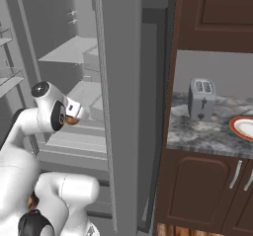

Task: Pick onion from the fridge and place it on the plate on the counter.

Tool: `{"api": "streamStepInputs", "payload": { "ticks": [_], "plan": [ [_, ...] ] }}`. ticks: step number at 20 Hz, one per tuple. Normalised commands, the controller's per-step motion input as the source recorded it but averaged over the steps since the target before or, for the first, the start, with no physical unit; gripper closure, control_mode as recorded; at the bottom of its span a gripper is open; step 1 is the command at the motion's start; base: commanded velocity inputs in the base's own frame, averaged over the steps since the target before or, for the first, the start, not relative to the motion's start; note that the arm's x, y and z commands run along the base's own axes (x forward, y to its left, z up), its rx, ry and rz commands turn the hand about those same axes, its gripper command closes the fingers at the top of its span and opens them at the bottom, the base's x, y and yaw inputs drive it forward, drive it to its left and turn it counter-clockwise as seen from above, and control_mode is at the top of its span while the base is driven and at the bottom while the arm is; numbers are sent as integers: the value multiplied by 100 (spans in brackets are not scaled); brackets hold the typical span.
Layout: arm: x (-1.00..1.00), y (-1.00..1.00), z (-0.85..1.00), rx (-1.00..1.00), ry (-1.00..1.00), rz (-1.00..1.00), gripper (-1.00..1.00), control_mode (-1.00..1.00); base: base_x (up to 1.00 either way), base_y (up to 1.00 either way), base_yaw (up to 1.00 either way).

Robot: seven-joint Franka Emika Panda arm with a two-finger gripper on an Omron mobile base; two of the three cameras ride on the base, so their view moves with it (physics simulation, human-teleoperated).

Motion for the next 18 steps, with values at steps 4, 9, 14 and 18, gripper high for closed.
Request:
{"api": "streamStepInputs", "payload": {
  "ticks": [4,9,14,18],
  "plan": [
    [-50,-33,1,0,0,-12,100,-100,0,0,0],
    [-27,-35,0,0,0,-13,100,-100,0,0,0],
    [-38,-45,0,8,0,-3,100,-100,0,0,0],
    [-33,-29,0,10,0,0,100,-100,0,0,0]
  ]
}}
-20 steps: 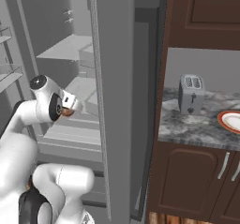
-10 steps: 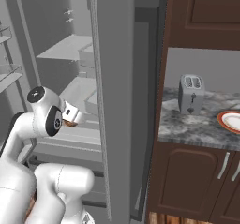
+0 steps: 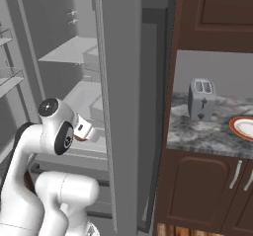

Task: Pick onion from the fridge and place it on the plate on the counter.

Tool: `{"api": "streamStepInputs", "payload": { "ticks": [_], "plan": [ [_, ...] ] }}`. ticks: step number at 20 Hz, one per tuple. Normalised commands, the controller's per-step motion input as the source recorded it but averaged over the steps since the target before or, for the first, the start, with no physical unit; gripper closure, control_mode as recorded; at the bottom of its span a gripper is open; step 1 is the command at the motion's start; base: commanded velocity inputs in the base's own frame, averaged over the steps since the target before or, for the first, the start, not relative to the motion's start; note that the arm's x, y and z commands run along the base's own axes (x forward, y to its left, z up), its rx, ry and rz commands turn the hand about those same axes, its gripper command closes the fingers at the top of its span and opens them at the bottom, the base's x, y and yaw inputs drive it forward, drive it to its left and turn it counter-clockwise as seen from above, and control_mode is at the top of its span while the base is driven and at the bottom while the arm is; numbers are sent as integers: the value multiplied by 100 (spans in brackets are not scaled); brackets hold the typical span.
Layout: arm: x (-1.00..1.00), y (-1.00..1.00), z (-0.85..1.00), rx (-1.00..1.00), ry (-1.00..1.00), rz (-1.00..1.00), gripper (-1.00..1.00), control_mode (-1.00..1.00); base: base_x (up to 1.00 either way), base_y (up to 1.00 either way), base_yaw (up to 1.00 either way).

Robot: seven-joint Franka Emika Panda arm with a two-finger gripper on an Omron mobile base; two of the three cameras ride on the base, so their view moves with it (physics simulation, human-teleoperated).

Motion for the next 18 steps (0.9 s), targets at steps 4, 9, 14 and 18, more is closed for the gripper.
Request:
{"api": "streamStepInputs", "payload": {
  "ticks": [4,9,14,18],
  "plan": [
    [-19,-10,0,2,0,0,100,-100,0,0,0],
    [-21,-10,0,0,0,-1,100,-100,0,0,0],
    [-4,-1,0,0,0,0,100,100,-20,0,0],
    [0,0,0,0,0,0,100,100,-52,0,0]
  ]
}}
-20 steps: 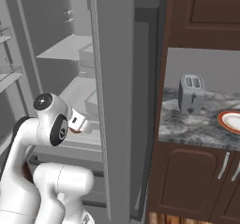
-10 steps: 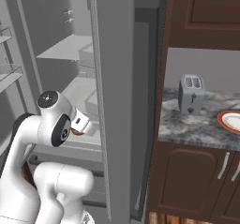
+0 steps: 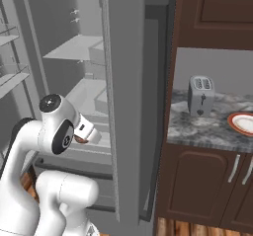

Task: Pick onion from the fridge and place it on the plate on the counter.

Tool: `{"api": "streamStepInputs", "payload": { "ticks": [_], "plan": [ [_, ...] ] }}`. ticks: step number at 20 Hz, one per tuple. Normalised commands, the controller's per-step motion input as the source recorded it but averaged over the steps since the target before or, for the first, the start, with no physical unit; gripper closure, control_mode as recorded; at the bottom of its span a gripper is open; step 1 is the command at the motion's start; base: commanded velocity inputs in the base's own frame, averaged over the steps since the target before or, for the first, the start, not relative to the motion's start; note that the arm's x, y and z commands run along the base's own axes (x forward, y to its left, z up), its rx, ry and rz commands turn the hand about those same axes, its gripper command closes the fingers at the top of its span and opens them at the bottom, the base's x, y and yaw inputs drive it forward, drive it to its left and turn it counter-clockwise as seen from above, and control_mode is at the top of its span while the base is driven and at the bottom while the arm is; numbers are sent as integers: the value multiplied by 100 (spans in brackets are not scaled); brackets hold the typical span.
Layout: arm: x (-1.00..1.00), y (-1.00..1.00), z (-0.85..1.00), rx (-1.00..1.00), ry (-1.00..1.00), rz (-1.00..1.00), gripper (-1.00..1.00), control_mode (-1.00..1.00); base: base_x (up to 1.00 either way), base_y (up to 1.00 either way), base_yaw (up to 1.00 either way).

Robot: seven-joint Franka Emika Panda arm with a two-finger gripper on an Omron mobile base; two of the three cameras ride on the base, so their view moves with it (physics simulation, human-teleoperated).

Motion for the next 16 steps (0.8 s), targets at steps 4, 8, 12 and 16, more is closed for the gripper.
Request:
{"api": "streamStepInputs", "payload": {
  "ticks": [4,8,12,16],
  "plan": [
    [0,0,0,0,0,0,100,100,-47,7,0],
    [0,0,0,0,0,0,100,100,-47,16,0],
    [0,0,0,0,0,0,100,100,-59,20,0],
    [0,0,0,0,0,0,100,100,-47,39,-2]
  ]
}}
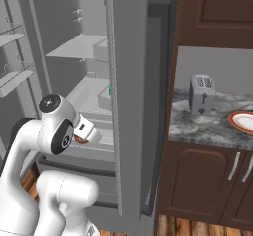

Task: Pick onion from the fridge and place it on the plate on the counter.

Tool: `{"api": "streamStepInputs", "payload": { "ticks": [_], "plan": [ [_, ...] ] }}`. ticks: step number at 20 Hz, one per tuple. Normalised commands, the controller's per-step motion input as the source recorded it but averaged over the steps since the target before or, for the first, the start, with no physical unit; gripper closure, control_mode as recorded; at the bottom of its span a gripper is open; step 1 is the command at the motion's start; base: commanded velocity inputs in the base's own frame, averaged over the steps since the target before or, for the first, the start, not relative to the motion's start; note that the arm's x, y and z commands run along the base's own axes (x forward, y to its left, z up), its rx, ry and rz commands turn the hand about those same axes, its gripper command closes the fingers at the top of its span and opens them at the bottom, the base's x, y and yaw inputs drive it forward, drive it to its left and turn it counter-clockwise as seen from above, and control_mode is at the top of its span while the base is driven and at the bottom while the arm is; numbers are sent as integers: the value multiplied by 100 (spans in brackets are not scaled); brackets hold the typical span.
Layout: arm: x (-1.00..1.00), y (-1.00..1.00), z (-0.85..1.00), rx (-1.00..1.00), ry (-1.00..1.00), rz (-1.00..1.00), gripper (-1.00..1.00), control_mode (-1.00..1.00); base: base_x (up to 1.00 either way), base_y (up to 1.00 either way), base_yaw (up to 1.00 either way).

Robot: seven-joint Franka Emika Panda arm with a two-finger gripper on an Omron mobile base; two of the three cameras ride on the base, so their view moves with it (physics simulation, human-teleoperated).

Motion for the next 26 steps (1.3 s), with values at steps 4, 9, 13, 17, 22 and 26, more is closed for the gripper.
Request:
{"api": "streamStepInputs", "payload": {
  "ticks": [4,9,13,17,22,26],
  "plan": [
    [0,0,0,0,0,0,100,100,-17,59,-9],
    [0,0,0,0,0,0,100,100,0,73,-18],
    [0,0,0,0,0,0,100,100,0,63,-21],
    [0,0,0,0,0,0,100,100,-5,24,-24],
    [0,0,0,0,0,0,100,100,-20,25,-28],
    [0,0,0,0,0,0,100,100,-7,40,-31]
  ]
}}
